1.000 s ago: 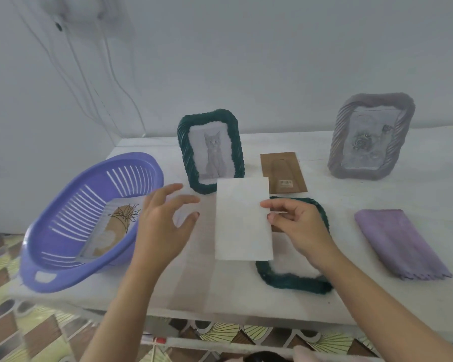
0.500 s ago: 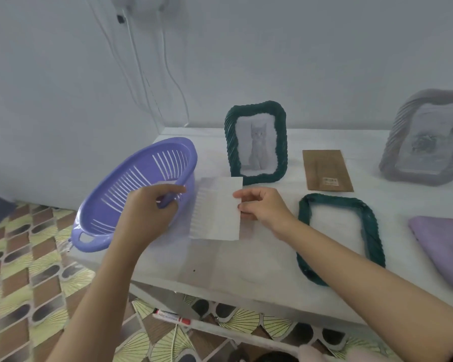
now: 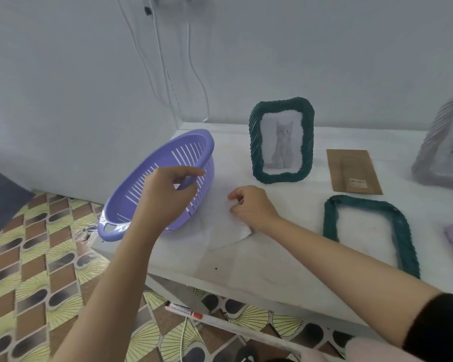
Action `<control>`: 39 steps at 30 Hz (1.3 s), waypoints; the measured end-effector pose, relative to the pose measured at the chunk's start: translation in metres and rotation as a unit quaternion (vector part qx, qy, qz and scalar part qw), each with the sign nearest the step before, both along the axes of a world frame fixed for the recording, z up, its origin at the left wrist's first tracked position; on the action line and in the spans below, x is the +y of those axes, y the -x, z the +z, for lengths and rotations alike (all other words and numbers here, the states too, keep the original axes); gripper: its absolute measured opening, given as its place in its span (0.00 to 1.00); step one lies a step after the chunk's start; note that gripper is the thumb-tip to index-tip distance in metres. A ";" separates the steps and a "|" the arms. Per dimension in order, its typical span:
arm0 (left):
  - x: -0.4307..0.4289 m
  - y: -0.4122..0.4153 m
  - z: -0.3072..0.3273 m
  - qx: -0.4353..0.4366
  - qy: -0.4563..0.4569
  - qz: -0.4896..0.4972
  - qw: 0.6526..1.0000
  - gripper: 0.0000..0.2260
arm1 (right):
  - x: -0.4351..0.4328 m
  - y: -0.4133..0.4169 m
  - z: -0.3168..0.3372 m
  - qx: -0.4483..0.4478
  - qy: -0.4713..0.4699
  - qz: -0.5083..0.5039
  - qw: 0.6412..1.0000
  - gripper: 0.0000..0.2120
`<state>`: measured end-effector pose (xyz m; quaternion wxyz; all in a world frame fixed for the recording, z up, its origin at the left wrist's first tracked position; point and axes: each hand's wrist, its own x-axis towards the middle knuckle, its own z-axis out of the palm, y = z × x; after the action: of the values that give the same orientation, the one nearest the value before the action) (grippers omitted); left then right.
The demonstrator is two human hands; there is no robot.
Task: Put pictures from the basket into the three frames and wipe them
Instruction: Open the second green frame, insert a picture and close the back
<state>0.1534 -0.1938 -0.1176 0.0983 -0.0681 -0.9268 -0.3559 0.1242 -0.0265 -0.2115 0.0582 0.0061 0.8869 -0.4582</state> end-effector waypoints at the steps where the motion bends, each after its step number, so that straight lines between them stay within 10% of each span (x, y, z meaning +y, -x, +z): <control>1: 0.000 0.000 -0.001 0.000 -0.001 -0.001 1.000 0.13 | 0.001 0.000 0.000 0.014 -0.040 0.013 0.999 0.17; 27: 0.002 -0.001 -0.004 -0.006 0.009 -0.010 1.000 0.12 | 0.002 -0.004 -0.012 0.042 0.032 -0.041 0.998 0.15; 39: 0.005 -0.004 -0.016 -0.020 0.016 -0.021 0.999 0.13 | 0.003 -0.003 -0.018 0.087 -0.075 -0.009 0.993 0.15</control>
<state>0.1571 -0.1885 -0.1338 0.0710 -0.0816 -0.9328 -0.3439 0.1270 -0.0236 -0.2300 -0.0240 -0.0215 0.9204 -0.3897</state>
